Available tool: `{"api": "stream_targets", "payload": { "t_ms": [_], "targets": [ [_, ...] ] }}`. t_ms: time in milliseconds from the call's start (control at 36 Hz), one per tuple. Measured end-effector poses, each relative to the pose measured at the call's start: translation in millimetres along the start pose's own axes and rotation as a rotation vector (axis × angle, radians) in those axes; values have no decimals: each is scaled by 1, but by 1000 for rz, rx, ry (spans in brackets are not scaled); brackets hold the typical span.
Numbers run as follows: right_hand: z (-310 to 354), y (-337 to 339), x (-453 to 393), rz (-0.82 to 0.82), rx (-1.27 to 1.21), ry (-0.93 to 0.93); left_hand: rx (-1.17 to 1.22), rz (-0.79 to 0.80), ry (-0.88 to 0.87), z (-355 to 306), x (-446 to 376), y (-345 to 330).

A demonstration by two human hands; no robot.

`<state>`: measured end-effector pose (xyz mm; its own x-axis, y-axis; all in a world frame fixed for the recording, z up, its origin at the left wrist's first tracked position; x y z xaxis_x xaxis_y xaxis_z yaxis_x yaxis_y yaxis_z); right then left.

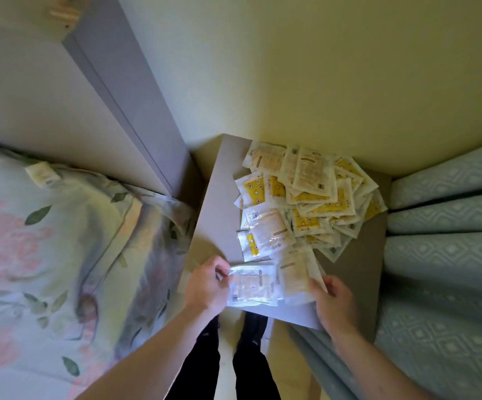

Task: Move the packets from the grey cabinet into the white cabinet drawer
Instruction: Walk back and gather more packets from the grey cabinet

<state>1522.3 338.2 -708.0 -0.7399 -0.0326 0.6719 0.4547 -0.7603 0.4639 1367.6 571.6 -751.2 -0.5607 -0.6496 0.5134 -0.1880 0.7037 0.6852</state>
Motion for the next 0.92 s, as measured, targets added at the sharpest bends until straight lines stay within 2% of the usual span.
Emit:
{"api": "stream_targets", "payload": {
  "t_ms": [167, 250, 361, 556, 722, 917],
  "targets": [
    [-10, 27, 1, -57, -27, 33, -99, -14, -25, 12, 8, 14],
    [-10, 27, -2, -73, -76, 38, -237, -79, -172, -3, 14, 13],
    [-9, 21, -7, -57, -119, 22, -390, 24, -365, -28, 19, -5],
    [-2, 9, -20, 32, 1, 32, -380, 69, -258, -39, 18, -25],
    [1, -1, -23, 46, -8, 1, -403, 129, -143, -44, 15, -30],
    [-3, 5, -20, 1, 22, -18, -409, 135, -187, -41, 18, -21]
  ]
}}
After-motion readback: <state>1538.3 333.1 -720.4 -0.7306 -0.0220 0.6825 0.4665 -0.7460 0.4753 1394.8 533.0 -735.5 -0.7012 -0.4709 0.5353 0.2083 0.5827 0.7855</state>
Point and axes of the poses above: each hand's wrist, its own x-axis away from the middle knuckle, its own y-axis out of the back of the hand, z = x × y, the point moved 5 cm from there along -x, towards the middle knuckle, and after that the axes turned 5 degrees about -x, right-handed, at the moved point
